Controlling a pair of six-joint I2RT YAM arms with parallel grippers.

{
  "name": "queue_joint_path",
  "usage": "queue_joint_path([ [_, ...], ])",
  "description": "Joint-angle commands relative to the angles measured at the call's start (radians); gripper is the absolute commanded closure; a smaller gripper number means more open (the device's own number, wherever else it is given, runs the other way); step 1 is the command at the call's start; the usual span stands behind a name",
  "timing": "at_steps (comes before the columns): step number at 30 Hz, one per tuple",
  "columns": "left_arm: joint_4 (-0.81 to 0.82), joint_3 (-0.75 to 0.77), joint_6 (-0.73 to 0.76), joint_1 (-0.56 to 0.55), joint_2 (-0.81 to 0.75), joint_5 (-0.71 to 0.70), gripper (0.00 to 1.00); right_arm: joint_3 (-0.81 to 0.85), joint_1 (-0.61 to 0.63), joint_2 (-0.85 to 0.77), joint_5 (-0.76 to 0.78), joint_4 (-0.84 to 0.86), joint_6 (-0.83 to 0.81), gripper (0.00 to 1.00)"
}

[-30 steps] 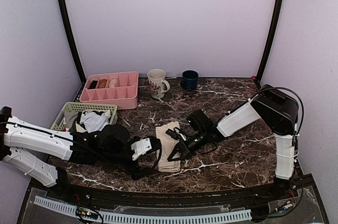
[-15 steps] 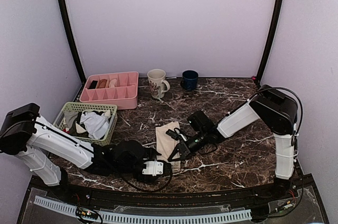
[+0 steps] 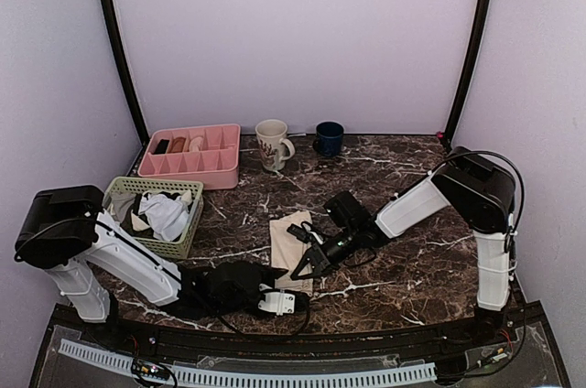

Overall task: Roll the underwear
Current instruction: Roll the underwear at the center of the board.

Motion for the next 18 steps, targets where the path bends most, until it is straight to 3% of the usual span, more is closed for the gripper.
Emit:
queue_joint_path([
  [1,-0.023,-0.029,0.011,-0.004,0.014,-0.042,0.44,-0.051,0.007,0.092,0.103,-0.149,-0.023,0.97],
  [3,-0.041,-0.032,-0.017,-0.003,-0.011,0.0,0.54,-0.049,0.007,0.089,0.103,-0.149,-0.021,0.97],
  [6,-0.127,-0.007,-0.099,0.002,-0.05,0.079,0.85,-0.05,0.007,0.075,0.104,-0.15,-0.021,0.97],
  [7,-0.153,0.001,-0.129,0.004,-0.06,0.102,0.89,-0.053,0.007,0.068,0.104,-0.144,-0.019,0.97],
  [18,-0.442,0.044,-0.399,0.047,-0.214,0.435,0.98,-0.087,0.038,-0.006,0.09,-0.111,-0.015,0.94],
])
